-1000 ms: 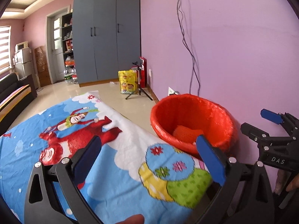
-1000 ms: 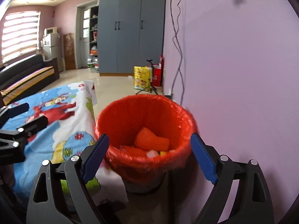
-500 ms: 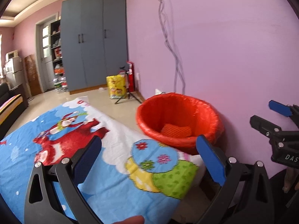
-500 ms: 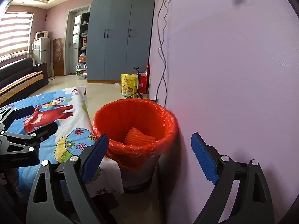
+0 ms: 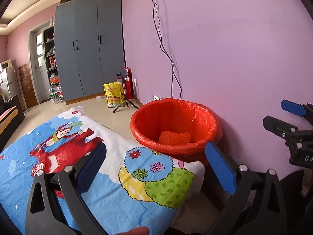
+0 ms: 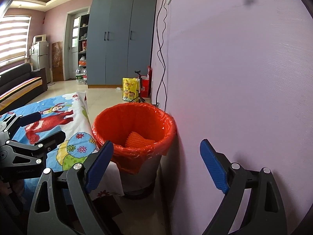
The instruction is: Collect trash
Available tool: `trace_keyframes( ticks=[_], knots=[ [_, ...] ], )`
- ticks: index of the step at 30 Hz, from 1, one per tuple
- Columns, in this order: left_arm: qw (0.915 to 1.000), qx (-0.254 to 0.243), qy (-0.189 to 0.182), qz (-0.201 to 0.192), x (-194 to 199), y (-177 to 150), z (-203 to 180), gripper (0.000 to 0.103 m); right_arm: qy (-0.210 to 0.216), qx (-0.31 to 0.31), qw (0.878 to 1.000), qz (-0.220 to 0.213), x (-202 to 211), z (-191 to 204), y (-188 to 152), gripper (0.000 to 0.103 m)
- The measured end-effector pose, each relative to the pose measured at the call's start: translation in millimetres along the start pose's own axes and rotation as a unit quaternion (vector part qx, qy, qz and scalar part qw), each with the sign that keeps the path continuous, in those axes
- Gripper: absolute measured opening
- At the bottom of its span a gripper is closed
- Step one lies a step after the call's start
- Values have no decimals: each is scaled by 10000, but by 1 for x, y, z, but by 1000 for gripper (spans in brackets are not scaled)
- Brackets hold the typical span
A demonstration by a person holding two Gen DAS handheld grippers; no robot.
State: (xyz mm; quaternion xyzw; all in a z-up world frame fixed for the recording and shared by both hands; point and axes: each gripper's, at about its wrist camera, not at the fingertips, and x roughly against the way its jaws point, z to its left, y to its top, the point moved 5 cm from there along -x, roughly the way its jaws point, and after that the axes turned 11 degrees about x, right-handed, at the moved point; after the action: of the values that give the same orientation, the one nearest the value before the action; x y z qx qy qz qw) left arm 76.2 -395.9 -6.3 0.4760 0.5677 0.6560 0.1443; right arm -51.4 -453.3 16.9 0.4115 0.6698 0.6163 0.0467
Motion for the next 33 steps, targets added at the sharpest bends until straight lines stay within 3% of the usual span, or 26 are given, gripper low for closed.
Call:
trace_keyframes(
  ticks=[33],
  knots=[
    [9999, -66, -70, 92, -4, -6, -6, 98, 60, 33, 10000, 62, -1, 1, -1, 84]
  ],
)
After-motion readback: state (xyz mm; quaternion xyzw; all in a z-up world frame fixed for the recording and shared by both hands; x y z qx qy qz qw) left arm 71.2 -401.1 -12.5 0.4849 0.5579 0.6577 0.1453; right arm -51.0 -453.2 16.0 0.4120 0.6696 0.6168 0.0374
